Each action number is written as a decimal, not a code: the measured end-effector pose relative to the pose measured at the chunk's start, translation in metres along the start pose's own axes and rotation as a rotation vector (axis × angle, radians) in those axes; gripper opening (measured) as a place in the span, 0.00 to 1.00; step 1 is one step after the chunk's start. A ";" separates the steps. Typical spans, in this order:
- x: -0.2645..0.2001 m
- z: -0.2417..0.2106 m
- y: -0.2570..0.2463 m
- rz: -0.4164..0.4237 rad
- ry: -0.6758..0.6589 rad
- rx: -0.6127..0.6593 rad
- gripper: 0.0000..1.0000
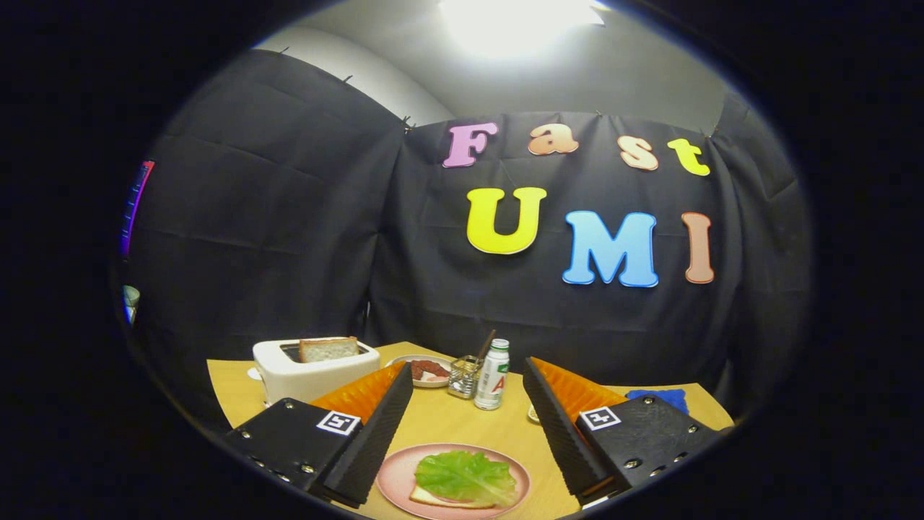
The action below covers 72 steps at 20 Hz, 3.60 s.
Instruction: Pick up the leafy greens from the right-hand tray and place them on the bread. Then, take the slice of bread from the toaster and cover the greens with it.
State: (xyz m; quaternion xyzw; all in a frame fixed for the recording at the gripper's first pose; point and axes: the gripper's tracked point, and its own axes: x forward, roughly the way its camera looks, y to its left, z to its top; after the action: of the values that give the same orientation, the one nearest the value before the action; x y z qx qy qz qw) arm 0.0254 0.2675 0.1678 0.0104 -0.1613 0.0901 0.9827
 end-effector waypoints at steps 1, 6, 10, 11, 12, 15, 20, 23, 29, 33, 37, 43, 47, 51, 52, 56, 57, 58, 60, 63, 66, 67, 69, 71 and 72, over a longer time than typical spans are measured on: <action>0.006 0.002 0.013 0.027 -0.001 0.007 0.95; 0.041 -0.004 0.083 0.125 0.012 0.051 0.95; 0.073 -0.018 0.141 0.190 0.036 0.092 0.95; 0.080 -0.022 0.154 0.199 0.045 0.103 0.95; 0.088 -0.025 0.163 0.202 0.053 0.111 0.95; 0.111 -0.038 0.180 0.172 0.088 0.140 0.94; 0.140 -0.053 0.198 0.137 0.118 0.161 0.87; 0.156 -0.065 0.195 0.116 0.130 0.150 0.77; 0.148 -0.062 0.197 0.152 0.133 0.180 0.14; 0.137 -0.035 0.189 0.186 0.085 0.244 0.14; 0.127 -0.004 0.161 0.167 0.011 0.336 0.01; 0.089 0.018 0.114 0.133 -0.049 0.336 0.01; 0.064 -0.021 0.061 0.056 0.002 0.342 0.01; 0.041 -0.055 0.016 -0.037 0.056 0.398 0.01; 0.035 -0.066 0.010 -0.055 0.070 0.405 0.01; 0.010 -0.112 -0.004 -0.103 0.141 0.461 0.01; 0.005 -0.123 -0.007 -0.110 0.164 0.485 0.01; 0.001 -0.135 -0.008 -0.116 0.192 0.503 0.01; -0.006 -0.156 -0.020 -0.146 0.233 0.530 0.01; -0.015 -0.176 -0.039 -0.205 0.267 0.518 0.01; -0.020 -0.188 -0.046 -0.238 0.291 0.490 0.01; -0.021 -0.192 -0.047 -0.247 0.302 0.467 0.01; -0.021 -0.197 -0.049 -0.262 0.318 0.415 0.01; -0.021 -0.195 -0.049 -0.267 0.321 0.369 0.01; -0.023 -0.193 -0.048 -0.271 0.314 0.349 0.01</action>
State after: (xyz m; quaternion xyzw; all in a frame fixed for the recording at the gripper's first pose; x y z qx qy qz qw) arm 0.0738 0.2258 -0.0218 0.1872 0.0141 -0.0153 0.9821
